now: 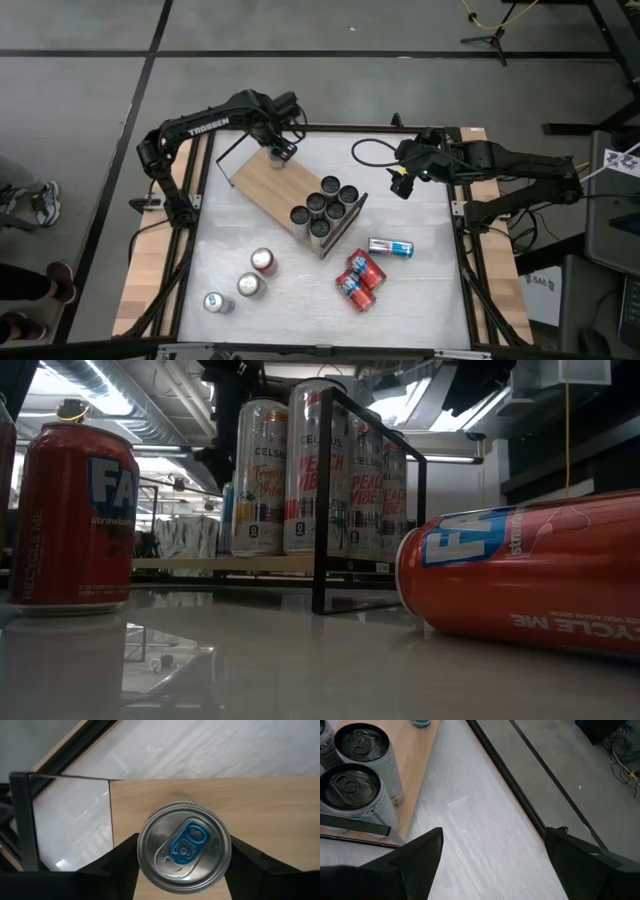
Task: Place canned beverage on shelf
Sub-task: Put the top right blue soda can on the shelf, then put the right blue soda can on the shelf aligned with the other blue soda can
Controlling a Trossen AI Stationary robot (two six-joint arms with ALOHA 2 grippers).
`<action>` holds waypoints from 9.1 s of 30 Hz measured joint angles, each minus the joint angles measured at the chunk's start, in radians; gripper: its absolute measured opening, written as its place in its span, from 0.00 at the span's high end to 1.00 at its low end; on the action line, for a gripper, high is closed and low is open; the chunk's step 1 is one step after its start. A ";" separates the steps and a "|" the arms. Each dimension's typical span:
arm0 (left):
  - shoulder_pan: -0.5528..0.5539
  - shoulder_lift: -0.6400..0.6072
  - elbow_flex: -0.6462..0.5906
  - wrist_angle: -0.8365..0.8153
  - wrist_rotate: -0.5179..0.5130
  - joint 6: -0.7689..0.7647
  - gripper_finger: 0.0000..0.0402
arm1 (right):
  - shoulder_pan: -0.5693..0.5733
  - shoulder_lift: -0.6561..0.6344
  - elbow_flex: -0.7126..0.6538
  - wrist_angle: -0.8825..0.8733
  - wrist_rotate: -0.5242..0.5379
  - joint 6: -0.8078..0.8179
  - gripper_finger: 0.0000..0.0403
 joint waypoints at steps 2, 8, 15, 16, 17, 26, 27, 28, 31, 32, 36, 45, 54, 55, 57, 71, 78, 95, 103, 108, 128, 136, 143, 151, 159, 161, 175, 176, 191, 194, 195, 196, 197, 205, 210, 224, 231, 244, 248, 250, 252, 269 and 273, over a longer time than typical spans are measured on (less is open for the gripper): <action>0.011 0.000 0.000 0.000 0.000 0.045 0.45 | 0.000 0.000 0.000 0.000 0.000 0.000 0.15; 0.042 0.000 0.000 0.000 0.002 0.207 0.45 | 0.000 0.000 0.000 0.000 0.000 0.000 0.15; 0.077 0.000 0.000 0.000 0.047 0.343 0.45 | 0.000 0.000 0.000 0.000 0.000 0.000 0.15; 0.081 0.000 0.000 -0.001 0.050 0.361 0.45 | 0.000 0.000 0.000 0.000 0.000 0.000 0.15; 0.086 0.000 0.000 -0.001 0.052 0.378 0.45 | 0.000 0.000 0.000 0.000 0.000 0.000 0.15; 0.139 -0.001 0.000 -0.006 0.054 0.417 0.45 | 0.000 0.000 0.000 0.000 0.000 0.000 0.15; 0.144 0.000 0.000 -0.006 0.054 0.417 0.45 | 0.000 0.000 0.000 0.000 0.000 0.000 0.15; 0.149 0.000 0.000 -0.006 0.054 0.418 0.45 | 0.000 0.000 0.000 0.000 0.000 0.000 0.15; 0.161 -0.001 0.000 -0.007 0.067 0.440 0.45 | 0.000 0.000 0.000 0.000 0.000 0.000 0.15; 0.164 0.000 0.000 -0.007 0.072 0.447 0.44 | 0.000 0.000 0.000 0.000 0.000 0.000 0.15; 0.167 0.000 0.000 -0.007 0.075 0.472 0.44 | 0.000 0.000 0.000 0.000 0.000 0.000 0.15; 0.165 0.000 -0.001 -0.007 0.079 0.489 0.44 | 0.000 0.000 0.000 0.000 0.000 0.000 0.15; 0.165 0.000 -0.002 -0.007 0.073 0.460 0.36 | 0.000 0.000 0.000 0.000 0.000 0.000 0.15; 0.165 0.000 -0.002 -0.007 0.073 0.459 0.36 | 0.000 0.000 0.000 0.000 0.000 0.000 0.15; 0.165 0.000 -0.002 -0.007 0.073 0.459 0.35 | 0.000 0.000 0.000 0.000 0.000 0.000 0.15; 0.165 0.001 -0.002 -0.007 0.072 0.459 0.35 | 0.000 0.000 0.000 0.000 0.000 0.000 0.15; 0.165 0.001 -0.002 -0.007 0.072 0.460 0.35 | 0.000 0.000 0.000 0.000 0.000 0.000 0.15; 0.165 0.002 -0.003 -0.035 0.085 0.460 0.35 | 0.000 0.000 0.000 0.000 0.000 0.000 0.15; 0.164 0.002 -0.002 -0.035 0.089 0.460 0.29 | 0.000 0.000 0.000 0.000 0.000 0.000 0.15; 0.164 0.002 -0.002 -0.035 0.089 0.459 0.19 | 0.000 0.000 0.000 0.000 0.000 0.000 0.15; 0.164 0.002 -0.002 -0.023 0.082 0.437 0.17 | 0.000 0.000 0.000 0.000 0.000 0.000 0.15; 0.164 0.002 -0.002 0.012 0.079 0.437 0.17 | 0.000 0.000 0.000 0.000 0.000 0.000 0.15; 0.165 0.002 -0.002 0.073 0.073 0.437 0.17 | 0.000 0.000 0.000 0.000 0.000 0.000 0.15; 0.166 0.002 -0.002 0.158 0.068 0.439 0.17 | 0.000 0.000 0.000 0.000 0.000 0.000 0.15; 0.166 0.002 -0.002 0.284 0.073 0.431 0.17 | 0.000 0.000 0.000 0.000 0.000 0.001 0.15; 0.163 0.002 -0.002 0.333 0.073 0.417 0.17 | 0.000 0.000 0.000 0.000 0.000 0.000 0.15; 0.091 0.002 -0.002 0.622 0.096 0.407 0.17 | 0.000 0.003 0.000 -0.038 -0.331 0.034 0.15; 0.082 0.002 -0.002 0.635 0.102 0.407 0.17 | 0.000 0.004 0.000 -0.052 -0.375 0.035 0.15; -0.008 0.001 -0.002 0.671 0.106 0.408 0.17 | 0.196 0.011 -0.253 -0.071 -0.602 0.266 0.15; -0.018 0.001 -0.002 0.671 0.106 0.408 0.17 | 0.256 0.011 -0.313 -0.029 -0.602 0.318 0.15; -0.021 0.001 -0.002 0.671 0.106 0.408 0.17 | 0.272 0.011 -0.336 -0.012 -0.602 0.331 0.15; -0.025 0.001 -0.002 0.671 0.106 0.408 0.17 | 0.286 0.011 -0.359 0.006 -0.602 0.345 0.15; -0.026 0.001 -0.002 0.671 0.106 0.408 0.17 | 0.299 0.011 -0.382 0.028 -0.602 0.358 0.15; -0.037 0.001 -0.001 0.671 0.099 0.408 0.17 | 0.343 0.011 -0.557 0.221 -0.594 0.419 0.15; -0.037 0.001 -0.001 0.670 0.098 0.408 0.17 | 0.341 0.011 -0.611 0.304 -0.583 0.415 0.15; -0.037 0.001 -0.001 0.670 0.098 0.408 0.17 | 0.341 0.011 -0.728 0.459 -0.553 0.341 0.15; -0.037 0.001 -0.001 0.670 0.099 0.408 0.17 | 0.341 0.011 -0.777 0.556 -0.567 0.341 0.15; -0.037 0.001 -0.001 0.670 0.098 0.408 0.17 | 0.341 0.042 -0.845 0.580 -0.566 0.346 0.15; -0.037 0.001 -0.001 0.670 0.098 0.408 0.17 | 0.341 0.076 -0.843 0.593 -0.558 0.345 0.15; -0.037 0.001 -0.001 0.670 0.098 0.408 0.17 | 0.341 0.086 -0.842 0.596 -0.557 0.344 0.16; -0.037 0.001 -0.001 0.670 0.098 0.408 0.17 | 0.341 0.088 -0.842 0.596 -0.556 0.342 0.18; -0.039 0.001 -0.001 0.671 0.099 0.408 0.17 | 0.340 0.094 -0.779 0.518 -0.561 0.330 0.41; -0.049 0.001 -0.001 0.688 0.098 0.414 0.17 | 0.340 0.092 -0.712 0.456 -0.566 0.296 0.42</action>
